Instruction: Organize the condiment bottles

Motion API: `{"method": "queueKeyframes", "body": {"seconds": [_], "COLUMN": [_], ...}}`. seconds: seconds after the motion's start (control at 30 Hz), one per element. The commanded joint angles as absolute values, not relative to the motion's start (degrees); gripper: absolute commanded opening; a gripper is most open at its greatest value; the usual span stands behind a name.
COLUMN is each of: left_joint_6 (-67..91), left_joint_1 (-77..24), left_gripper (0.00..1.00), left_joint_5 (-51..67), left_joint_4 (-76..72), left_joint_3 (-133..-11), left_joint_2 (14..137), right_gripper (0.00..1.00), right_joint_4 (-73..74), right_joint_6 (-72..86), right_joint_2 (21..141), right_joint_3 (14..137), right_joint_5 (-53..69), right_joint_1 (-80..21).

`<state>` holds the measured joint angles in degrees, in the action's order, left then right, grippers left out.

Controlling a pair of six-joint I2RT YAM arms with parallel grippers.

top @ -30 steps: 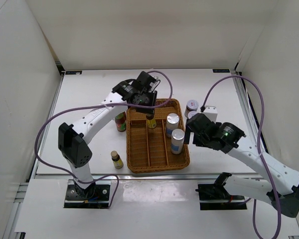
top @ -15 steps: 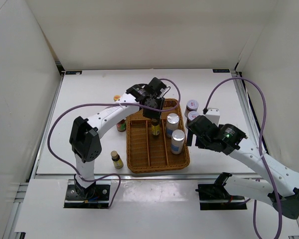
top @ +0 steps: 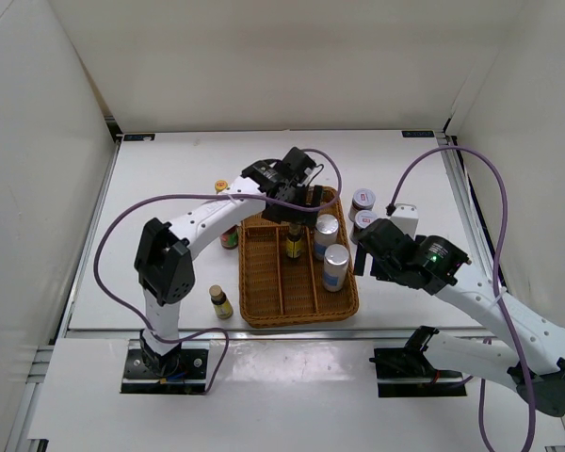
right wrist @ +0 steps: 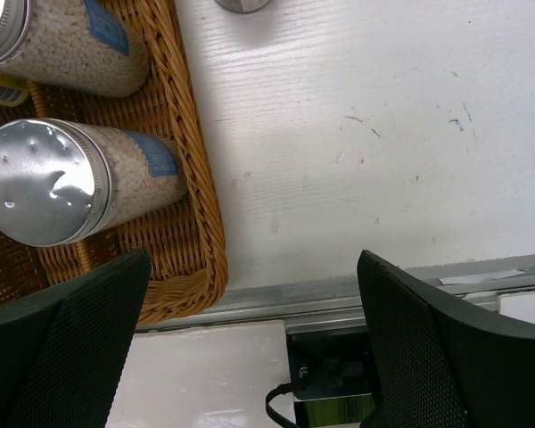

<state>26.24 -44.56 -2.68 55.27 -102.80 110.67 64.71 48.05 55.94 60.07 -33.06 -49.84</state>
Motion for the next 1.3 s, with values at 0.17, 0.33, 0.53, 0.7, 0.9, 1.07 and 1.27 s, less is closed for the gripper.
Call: {"method": "queueKeyframes", "body": {"seconds": [0.17, 0.33, 0.53, 0.7, 0.9, 1.07, 1.27], "left_joint_6": [23.99, 22.68, 28.63, 35.67, 42.18, 42.71, 43.24], "left_joint_1": [-44.82, -44.82, -44.82, -44.82, -44.82, -44.82, -44.82], "left_gripper": [1.0, 1.0, 1.0, 1.0, 1.0, 1.0, 0.92], "left_joint_5": [-10.01, -12.3, -9.32, -7.91, -10.37, -9.15, -7.65], "left_joint_4": [60.89, 64.77, 74.76, 78.83, 81.04, 78.67, 74.54], "left_joint_3": [-104.15, -99.76, -89.5, -78.85, -68.3, -64.79, -58.54], "left_joint_2": [97.57, 85.36, 72.35, 65.14, 59.94, 59.76, 59.06], "right_gripper": [1.0, 1.0, 1.0, 1.0, 1.0, 1.0, 1.0], "right_joint_4": [65.57, 64.95, 63.37, 62.14, 61.61, 61.0, 61.0], "right_joint_6": [49.57, 49.57, 49.57, 49.57, 49.05, 48.43, 48.43], "right_joint_2": [55.2, 55.2, 55.72, 57.66, 58.18, 59.85, 60.38], "right_joint_3": [58.97, 58.45, 57.93, 57.92, 57.92, 59.32, 59.85], "right_joint_5": [-35.07, -35.07, -35.07, -34.45, -33.4, -33.4, -32.87], "right_joint_1": [-49.66, -49.66, -49.66, -49.66, -49.66, -49.66, -49.66]}}
